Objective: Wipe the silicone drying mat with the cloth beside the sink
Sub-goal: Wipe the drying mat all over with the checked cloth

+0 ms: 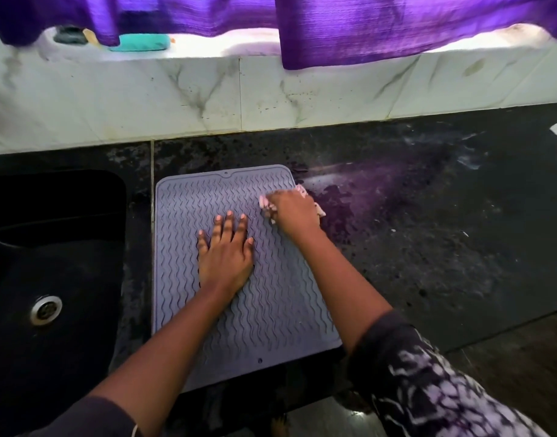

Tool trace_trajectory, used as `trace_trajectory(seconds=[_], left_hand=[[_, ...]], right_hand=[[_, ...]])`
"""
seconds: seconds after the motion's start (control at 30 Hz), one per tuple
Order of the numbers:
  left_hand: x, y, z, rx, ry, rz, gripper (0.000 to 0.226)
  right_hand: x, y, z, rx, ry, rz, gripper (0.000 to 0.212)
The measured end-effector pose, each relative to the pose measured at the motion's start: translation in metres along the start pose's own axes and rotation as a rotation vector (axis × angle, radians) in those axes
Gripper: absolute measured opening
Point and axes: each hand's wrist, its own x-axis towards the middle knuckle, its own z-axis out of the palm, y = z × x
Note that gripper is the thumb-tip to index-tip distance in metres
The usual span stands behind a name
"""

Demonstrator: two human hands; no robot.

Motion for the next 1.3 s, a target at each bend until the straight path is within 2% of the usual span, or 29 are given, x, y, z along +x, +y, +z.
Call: trace_trajectory(seconds=[0.17, 0.27, 0.4, 0.6, 0.73, 0.97, 1.17, 1.23, 1.3], left_hand=[[0.001, 0.001, -0.001, -0.009, 0.015, -0.003, 0.056], [0.0, 0.0, -0.002, -0.011, 0.014, -0.003, 0.056], [0.0, 0.001, -0.002, -0.006, 0.008, -0.005, 0.056], [0.001, 0.001, -0.002, -0.01, 0.011, -0.009, 0.056], [0.001, 0.001, -0.003, -0.015, 0.007, -0.008, 0.056], [0.002, 0.002, -0.002, -0.021, 0.011, -0.02, 0.056], [0.001, 0.001, -0.001, -0.027, 0.002, -0.017, 0.056], [0.002, 0.001, -0.002, -0.03, 0.0, -0.012, 0.056], [0.001, 0.001, -0.002, -0.036, 0.0, -0.01, 0.056]], right_hand=[[-0.031, 0.007, 0.014, -0.114, -0.055, -0.016, 0.044], [-0.047, 0.012, 0.011, -0.067, -0.087, -0.032, 0.037], [-0.013, 0.004, -0.001, -0.016, 0.029, 0.067, 0.035], [-0.023, -0.008, 0.002, -0.233, -0.005, 0.03, 0.031], [-0.031, 0.005, -0.008, -0.175, -0.14, 0.024, 0.037], [-0.01, -0.006, 0.007, -0.111, -0.043, 0.051, 0.04], [-0.102, 0.009, 0.005, -0.111, -0.173, -0.085, 0.042], [-0.105, 0.018, 0.001, -0.042, -0.237, -0.091, 0.042], [-0.085, 0.021, -0.006, 0.07, -0.192, -0.033, 0.044]])
